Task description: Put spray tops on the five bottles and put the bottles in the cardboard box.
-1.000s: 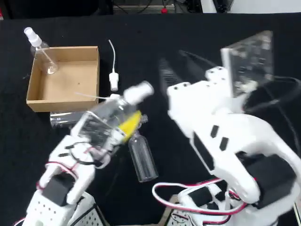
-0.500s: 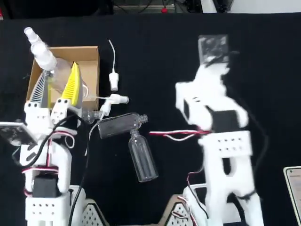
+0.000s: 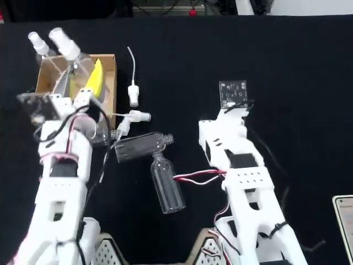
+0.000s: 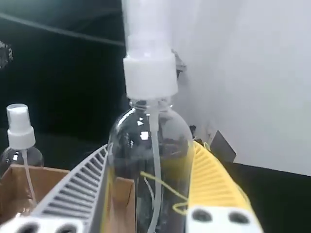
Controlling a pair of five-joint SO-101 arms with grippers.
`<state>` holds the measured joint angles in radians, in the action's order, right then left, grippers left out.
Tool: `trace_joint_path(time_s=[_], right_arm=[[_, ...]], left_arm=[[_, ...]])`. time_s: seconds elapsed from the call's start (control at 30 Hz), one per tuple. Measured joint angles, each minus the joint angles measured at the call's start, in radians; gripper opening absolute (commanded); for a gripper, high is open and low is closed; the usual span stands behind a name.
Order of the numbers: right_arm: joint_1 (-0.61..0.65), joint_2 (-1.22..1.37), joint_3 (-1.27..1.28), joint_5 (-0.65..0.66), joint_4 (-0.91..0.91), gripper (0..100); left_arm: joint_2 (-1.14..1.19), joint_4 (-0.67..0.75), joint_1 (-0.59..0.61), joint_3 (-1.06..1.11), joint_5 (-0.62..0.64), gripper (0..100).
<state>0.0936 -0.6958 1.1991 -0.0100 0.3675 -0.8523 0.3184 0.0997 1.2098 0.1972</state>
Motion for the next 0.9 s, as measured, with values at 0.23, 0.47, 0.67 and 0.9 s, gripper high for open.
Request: trace_joint_path(time_s=[0.23,0.47,0.67,0.9], right_arm=[[0.0,0.0,0.0,0.0,-0.003,11.4],[0.0,0.0,0.003,0.0,-0.003,11.4],[0.0,0.0,0.003,0.0,-0.003,11.4],[0.0,0.0,0.003,0.0,-0.003,11.4]], left_arm=[[0.316,0.215,0.0,-0.11,0.0,10],[0.535,0.241,0.006,-0.239,0.0,10],[0.726,0.241,0.008,-0.397,0.0,10],[0.914,0.241,0.026,-0.531,0.003,10]])
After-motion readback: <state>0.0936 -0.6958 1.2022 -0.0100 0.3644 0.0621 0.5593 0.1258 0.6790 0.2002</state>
